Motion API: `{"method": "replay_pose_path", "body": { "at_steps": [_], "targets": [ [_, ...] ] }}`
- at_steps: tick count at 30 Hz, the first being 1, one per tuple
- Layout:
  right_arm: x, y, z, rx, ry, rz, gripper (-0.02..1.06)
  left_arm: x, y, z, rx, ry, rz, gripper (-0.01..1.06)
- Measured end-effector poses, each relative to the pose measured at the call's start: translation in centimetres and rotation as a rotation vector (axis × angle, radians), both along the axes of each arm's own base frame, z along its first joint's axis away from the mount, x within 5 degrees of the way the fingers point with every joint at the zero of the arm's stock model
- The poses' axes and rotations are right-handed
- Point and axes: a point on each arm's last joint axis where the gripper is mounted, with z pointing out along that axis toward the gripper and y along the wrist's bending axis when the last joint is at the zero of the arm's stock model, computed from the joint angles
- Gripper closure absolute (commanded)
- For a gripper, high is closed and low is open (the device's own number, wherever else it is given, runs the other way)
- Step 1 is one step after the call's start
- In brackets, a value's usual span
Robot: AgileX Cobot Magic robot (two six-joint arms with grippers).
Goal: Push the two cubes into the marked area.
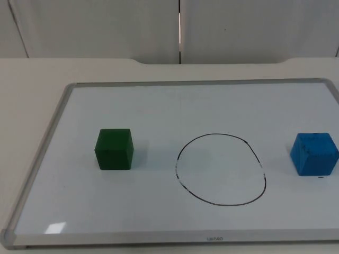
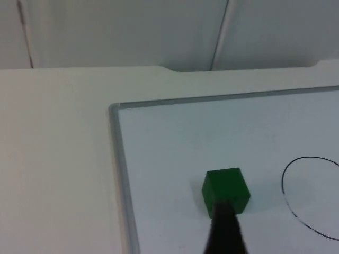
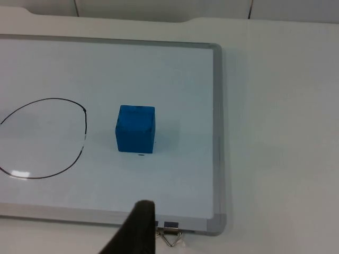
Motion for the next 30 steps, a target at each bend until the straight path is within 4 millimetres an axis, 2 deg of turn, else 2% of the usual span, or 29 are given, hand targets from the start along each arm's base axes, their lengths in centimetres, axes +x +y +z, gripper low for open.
{"method": "replay_pose_path", "body": {
  "at_steps": [2, 3, 8, 19, 22, 23, 29, 30],
  "targets": [
    [0.0, 0.0, 0.0, 0.000, 0.000, 0.000, -0.01, 0.1, -0.2, 0.1, 0.002, -0.010, -0.020, 0.75],
    [0.0, 0.0, 0.0, 0.000, 0.000, 0.000, -0.01, 0.2, -0.4, 0.2, 0.011, -0.026, -0.058, 0.75],
    [0.0, 0.0, 0.0, 0.000, 0.000, 0.000, -0.01, 0.5, -1.1, 0.4, 0.019, -0.057, -0.140, 1.04],
    [0.0, 0.0, 0.0, 0.000, 0.000, 0.000, -0.01, 3.9, -2.0, -0.5, -0.015, 0.033, -0.247, 1.05],
    [0.0, 0.0, 0.0, 0.000, 0.000, 0.000, -0.01, 5.7, -2.2, -1.4, -0.025, 0.092, -0.277, 1.05],
    [0.0, 0.0, 0.0, 0.000, 0.000, 0.000, -0.01, 5.7, -2.2, -1.4, -0.025, 0.092, -0.277, 1.05],
    [0.0, 0.0, 0.0, 0.000, 0.000, 0.000, -0.01, 9.5, -2.9, -3.9, -0.087, 0.220, -0.335, 1.05],
    [0.0, 0.0, 0.0, 0.000, 0.000, 0.000, -0.01, 9.5, -2.9, -3.9, -0.087, 0.220, -0.335, 1.05]
  ]
}}
